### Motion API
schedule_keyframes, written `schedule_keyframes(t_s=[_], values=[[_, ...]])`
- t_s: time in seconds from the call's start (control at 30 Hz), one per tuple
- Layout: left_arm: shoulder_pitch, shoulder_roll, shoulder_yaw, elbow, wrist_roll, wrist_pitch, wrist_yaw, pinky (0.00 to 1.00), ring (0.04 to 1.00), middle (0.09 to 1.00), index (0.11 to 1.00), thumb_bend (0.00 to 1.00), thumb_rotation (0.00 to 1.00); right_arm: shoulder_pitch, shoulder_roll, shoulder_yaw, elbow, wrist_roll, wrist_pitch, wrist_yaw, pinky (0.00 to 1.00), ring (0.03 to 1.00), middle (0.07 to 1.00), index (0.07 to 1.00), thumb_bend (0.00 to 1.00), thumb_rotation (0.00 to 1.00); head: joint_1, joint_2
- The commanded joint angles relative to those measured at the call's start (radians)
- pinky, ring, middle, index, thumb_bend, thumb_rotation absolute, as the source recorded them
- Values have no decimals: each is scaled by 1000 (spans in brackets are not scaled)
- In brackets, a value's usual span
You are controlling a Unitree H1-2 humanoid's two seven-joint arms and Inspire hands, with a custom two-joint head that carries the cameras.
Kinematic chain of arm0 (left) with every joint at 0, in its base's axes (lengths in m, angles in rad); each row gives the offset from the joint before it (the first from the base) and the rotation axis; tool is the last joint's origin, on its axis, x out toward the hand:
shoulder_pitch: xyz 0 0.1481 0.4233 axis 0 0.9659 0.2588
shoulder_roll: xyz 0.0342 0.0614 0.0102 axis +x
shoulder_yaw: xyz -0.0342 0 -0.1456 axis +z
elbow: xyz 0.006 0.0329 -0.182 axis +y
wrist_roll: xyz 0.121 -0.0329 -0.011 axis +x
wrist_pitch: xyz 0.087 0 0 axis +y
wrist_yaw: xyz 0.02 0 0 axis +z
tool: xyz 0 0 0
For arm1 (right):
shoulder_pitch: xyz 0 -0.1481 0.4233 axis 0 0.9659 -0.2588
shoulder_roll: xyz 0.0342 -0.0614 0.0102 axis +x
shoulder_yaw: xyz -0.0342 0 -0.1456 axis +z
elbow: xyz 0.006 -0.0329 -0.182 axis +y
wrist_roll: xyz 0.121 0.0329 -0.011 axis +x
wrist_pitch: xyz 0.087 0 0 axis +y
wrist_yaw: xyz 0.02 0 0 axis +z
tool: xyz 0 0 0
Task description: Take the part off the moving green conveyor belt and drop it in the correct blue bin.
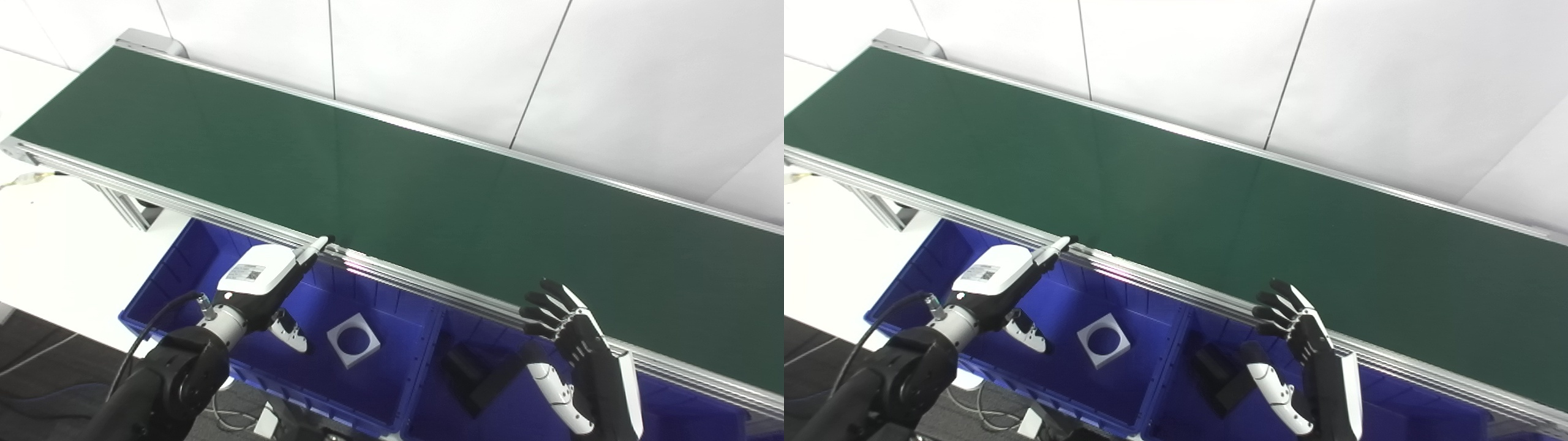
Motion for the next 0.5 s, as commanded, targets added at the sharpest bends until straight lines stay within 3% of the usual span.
schedule_keyframes(t_s=[0.0, 0.13, 0.2, 0.23, 0.27, 0.33, 0.47], values=[[2, 19, 21, -61, -12, -10, 10, 682, 802, 926, 987, 782, 0, -7, 11, 6, -13, -3, -11, -3, 634, 717, 771, 836, 497, 578, -12, -2], [23, 11, 58, -127, -98, -46, 32, 697, 804, 913, 979, 687, 1, -7, 15, 11, 7, 0, -26, -5, 639, 717, 772, 836, 484, 553, -59, -14], [34, -5, 83, -145, -203, -91, 62, 721, 826, 911, 974, 617, 92, -6, 17, 14, 17, 0, -33, -6, 641, 718, 773, 835, 483, 550, -76, -18], [39, -14, 95, -152, -262, -116, 78, 715, 831, 907, 961, 625, 381, -7, 18, 15, 22, -1, -37, -7, 641, 718, 772, 835, 483, 544, -76, -18], [43, -27, 106, -160, -355, -150, 88, 712, 834, 905, 952, 629, 563, -8, 20, 16, 29, -3, -42, -9, 641, 718, 772, 834, 484, 540, -95, -23], [47, -47, 110, -173, -475, -192, 94, 723, 828, 888, 927, 671, 784, -10, 23, 18, 42, -6, -51, -13, 644, 719, 771, 834, 489, 537, -120, -33], [54, -92, 82, -197, -603, -222, 75, 691, 794, 849, 878, 680, 875, -14, 26, 20, 73, -10, -74, -17, 647, 722, 772, 835, 492, 541, -168, -52]])
